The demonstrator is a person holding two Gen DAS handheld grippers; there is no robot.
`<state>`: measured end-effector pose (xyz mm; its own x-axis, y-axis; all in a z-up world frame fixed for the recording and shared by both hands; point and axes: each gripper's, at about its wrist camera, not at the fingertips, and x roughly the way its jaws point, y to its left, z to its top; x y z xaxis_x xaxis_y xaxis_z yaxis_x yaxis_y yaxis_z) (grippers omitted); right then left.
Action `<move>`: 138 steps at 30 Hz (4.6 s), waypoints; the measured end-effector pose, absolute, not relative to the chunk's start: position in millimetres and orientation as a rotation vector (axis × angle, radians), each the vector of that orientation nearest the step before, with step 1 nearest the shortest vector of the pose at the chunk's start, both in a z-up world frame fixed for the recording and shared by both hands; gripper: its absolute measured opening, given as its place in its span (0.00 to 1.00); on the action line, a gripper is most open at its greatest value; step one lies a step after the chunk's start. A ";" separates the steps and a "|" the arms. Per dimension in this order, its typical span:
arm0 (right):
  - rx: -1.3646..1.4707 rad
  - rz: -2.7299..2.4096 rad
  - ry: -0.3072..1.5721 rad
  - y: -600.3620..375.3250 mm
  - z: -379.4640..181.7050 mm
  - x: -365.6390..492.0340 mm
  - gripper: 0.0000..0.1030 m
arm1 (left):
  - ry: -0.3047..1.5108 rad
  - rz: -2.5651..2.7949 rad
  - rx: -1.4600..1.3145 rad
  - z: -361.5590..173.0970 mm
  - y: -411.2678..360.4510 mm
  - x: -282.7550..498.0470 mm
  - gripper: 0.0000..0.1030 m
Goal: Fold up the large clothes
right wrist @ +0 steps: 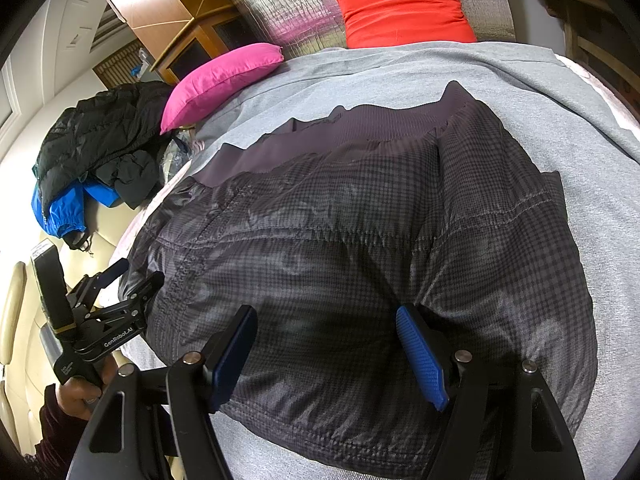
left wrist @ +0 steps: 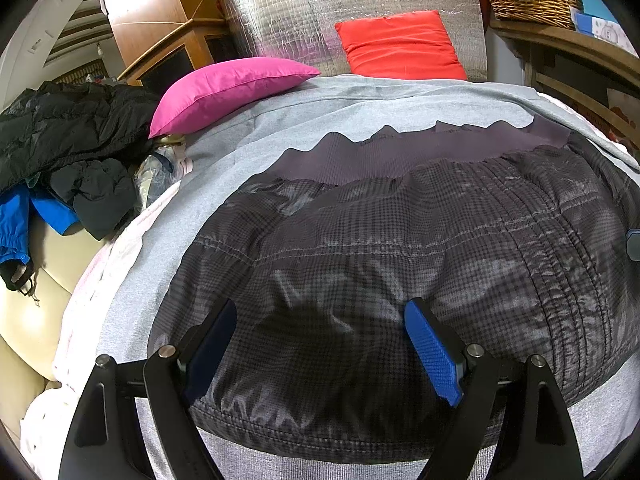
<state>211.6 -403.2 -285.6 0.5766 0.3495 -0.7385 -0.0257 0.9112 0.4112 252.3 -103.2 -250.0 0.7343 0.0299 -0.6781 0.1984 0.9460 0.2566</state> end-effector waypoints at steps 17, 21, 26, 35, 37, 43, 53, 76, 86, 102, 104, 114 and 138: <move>0.376 0.227 0.936 -402.1 -285.7 211.4 0.76 | 0.749 -0.101 0.330 -252.0 -101.6 254.9 0.84; 0.376 0.228 0.936 -401.9 -285.6 211.4 0.76 | 0.749 -0.101 0.331 -252.1 -101.2 254.9 0.84; 0.377 0.228 0.937 -401.5 -285.8 211.3 0.76 | 0.749 -0.101 0.331 -252.0 -101.4 254.8 0.84; 0.370 0.231 0.938 -401.7 -285.6 211.2 0.76 | 0.749 -0.100 0.331 -251.7 -101.8 254.9 0.84; 0.371 0.231 0.938 -401.4 -285.4 210.9 0.76 | 0.748 -0.100 0.332 -251.7 -101.7 254.9 0.84; 0.379 0.232 0.940 -402.5 -284.7 210.5 0.76 | 0.751 -0.099 0.328 -251.5 -101.4 254.8 0.84; 0.444 0.288 0.734 -425.7 -242.0 181.8 0.76 | 0.686 0.031 0.237 -229.1 -61.7 260.8 0.84; 0.496 0.084 0.512 -432.7 -176.4 88.9 0.80 | 0.553 0.105 0.171 -135.7 -35.2 178.1 0.84; 0.344 -0.025 0.380 -390.5 -91.9 16.7 0.81 | 0.380 0.113 0.147 -50.2 -29.7 115.9 0.96; 0.133 -0.383 0.252 -330.8 6.4 -64.9 0.83 | 0.191 0.064 0.060 28.2 -6.3 39.6 1.00; 0.120 -0.395 0.217 -322.0 16.6 -77.1 0.86 | 0.182 0.062 0.058 32.4 -5.4 31.9 1.00; 0.118 -0.357 0.189 -287.6 32.2 -93.0 0.87 | 0.116 0.069 0.055 49.9 9.2 -5.9 1.00; 0.067 -0.331 0.186 -258.3 29.1 -95.7 0.87 | 0.091 0.102 0.026 56.3 21.9 -27.1 1.00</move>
